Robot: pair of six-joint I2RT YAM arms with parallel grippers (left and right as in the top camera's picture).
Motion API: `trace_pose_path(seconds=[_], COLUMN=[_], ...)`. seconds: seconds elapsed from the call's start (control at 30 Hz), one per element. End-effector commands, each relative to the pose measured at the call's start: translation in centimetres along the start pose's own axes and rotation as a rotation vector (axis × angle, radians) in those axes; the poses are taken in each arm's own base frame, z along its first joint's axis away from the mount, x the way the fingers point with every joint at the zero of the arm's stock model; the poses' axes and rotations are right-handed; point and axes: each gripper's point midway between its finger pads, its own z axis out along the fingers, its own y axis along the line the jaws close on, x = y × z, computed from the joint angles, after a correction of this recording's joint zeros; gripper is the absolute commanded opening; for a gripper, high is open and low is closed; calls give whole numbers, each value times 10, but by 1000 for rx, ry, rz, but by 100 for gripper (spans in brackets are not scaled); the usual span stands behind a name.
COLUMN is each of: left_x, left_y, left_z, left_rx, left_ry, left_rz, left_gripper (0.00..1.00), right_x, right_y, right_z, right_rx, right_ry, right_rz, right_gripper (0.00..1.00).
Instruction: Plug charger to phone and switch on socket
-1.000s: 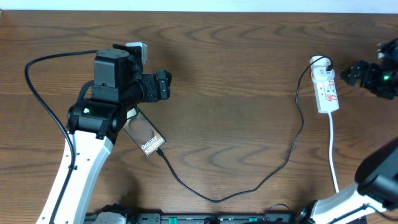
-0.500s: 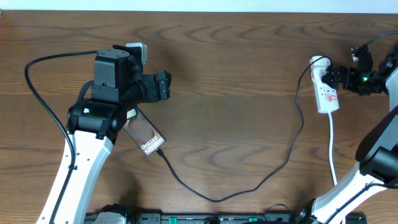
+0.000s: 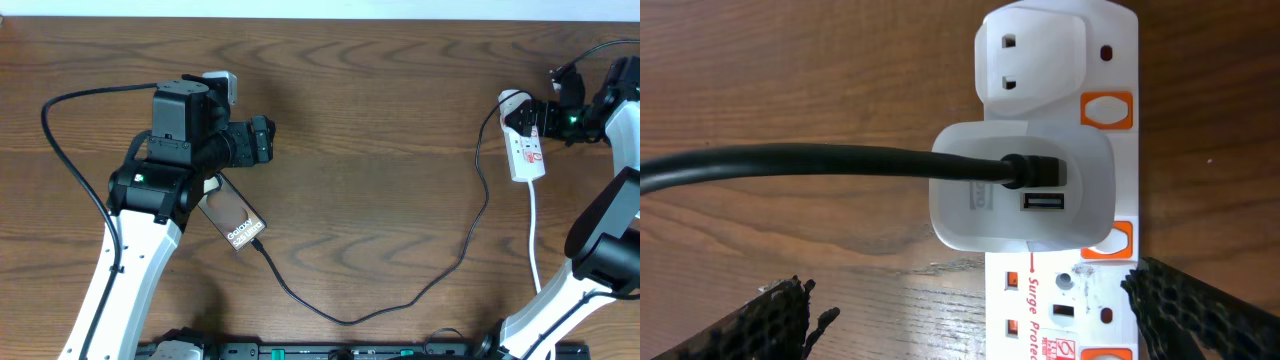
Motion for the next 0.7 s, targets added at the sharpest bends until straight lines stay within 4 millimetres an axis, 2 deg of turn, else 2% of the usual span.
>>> trace_pose_path(seconds=[0.0, 0.2, 0.5, 0.67], left_x=[-8, -8, -3, -3], left_y=[-2, -2, 0, -1], left_z=[-5, -5, -5, -5], left_rx=[-6, -6, -12, -12], left_ry=[-22, -22, -1, -2], left_rz=[14, 14, 11, 11], left_gripper=[90, 90, 90, 90], right_x=[11, 20, 17, 17], right_y=[-4, -2, 7, -9], right_z=[18, 28, 33, 33], right_rx=[-18, -35, -40, 49], right_ry=[44, 74, 75, 81], right_rz=[47, 70, 44, 30], right_gripper=[99, 99, 99, 99])
